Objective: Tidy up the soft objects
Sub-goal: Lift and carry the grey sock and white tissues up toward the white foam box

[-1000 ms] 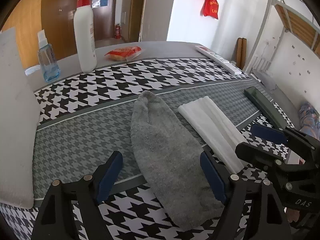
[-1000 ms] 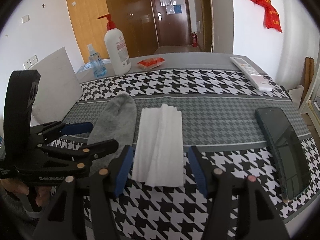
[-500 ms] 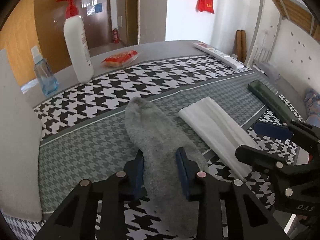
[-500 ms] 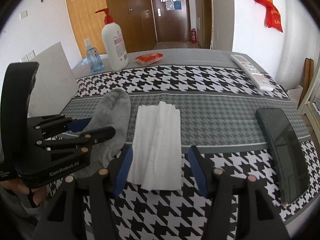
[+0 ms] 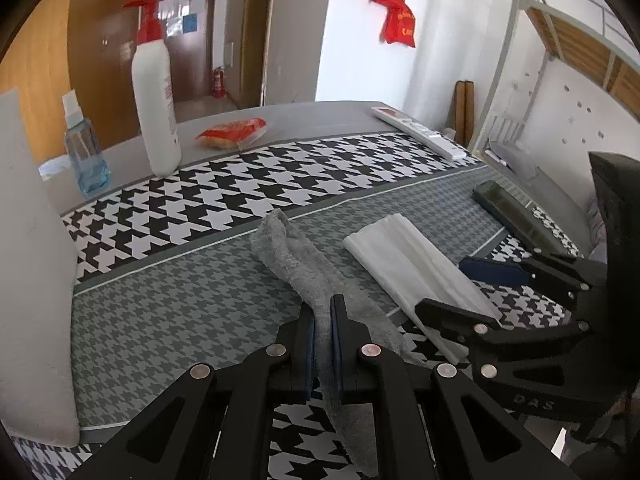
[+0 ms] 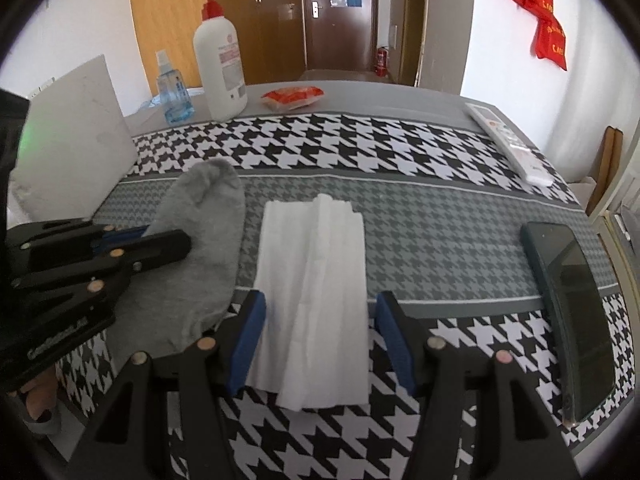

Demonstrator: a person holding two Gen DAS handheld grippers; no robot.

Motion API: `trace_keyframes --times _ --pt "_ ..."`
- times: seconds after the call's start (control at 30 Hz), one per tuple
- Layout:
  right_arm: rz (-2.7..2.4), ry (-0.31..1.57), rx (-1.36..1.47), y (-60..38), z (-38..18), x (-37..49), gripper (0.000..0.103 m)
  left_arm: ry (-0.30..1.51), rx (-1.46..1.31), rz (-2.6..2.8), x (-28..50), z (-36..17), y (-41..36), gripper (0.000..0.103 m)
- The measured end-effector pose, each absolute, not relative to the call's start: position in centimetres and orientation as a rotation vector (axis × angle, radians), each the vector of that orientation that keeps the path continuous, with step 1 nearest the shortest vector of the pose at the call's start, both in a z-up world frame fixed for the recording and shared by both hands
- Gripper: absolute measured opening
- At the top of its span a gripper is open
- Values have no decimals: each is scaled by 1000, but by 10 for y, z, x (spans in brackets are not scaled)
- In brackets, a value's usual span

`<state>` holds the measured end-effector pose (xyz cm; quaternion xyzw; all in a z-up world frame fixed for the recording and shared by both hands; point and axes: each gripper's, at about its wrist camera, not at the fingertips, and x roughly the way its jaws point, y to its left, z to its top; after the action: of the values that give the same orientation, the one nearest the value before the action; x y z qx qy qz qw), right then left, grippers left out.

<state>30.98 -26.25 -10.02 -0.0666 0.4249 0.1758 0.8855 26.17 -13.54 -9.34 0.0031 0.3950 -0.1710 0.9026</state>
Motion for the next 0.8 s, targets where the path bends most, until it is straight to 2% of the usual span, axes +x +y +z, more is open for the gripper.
trace_keyframes --times 0.1,0.37,0.43,0.5,0.53,0.6,0.7,0.8 --pt "362 885 -155 -260 -101 309 70 814 -5 -384 258 -92 -134 5" --pt "363 878 -173 -254 -102 307 69 795 -2 -401 250 -88 -130 4" --pt "375 876 -175 -253 -101 305 58 795 -3 -404 249 -88 -128 4" --pt "383 878 -180 -251 -99 304 37 789 -6 -404 247 -86 -126 4" --pt "391 879 -180 -250 -99 303 32 786 -9 -406 246 -85 -124 4" --pt "403 879 -186 -247 -99 301 14 778 -11 -408 243 -82 -122 4" --pt "424 880 -166 -247 -99 299 9 764 -3 -404 238 -77 -120 4" --pt "432 863 -131 -250 -93 296 9 748 6 -403 232 -72 -118 4"
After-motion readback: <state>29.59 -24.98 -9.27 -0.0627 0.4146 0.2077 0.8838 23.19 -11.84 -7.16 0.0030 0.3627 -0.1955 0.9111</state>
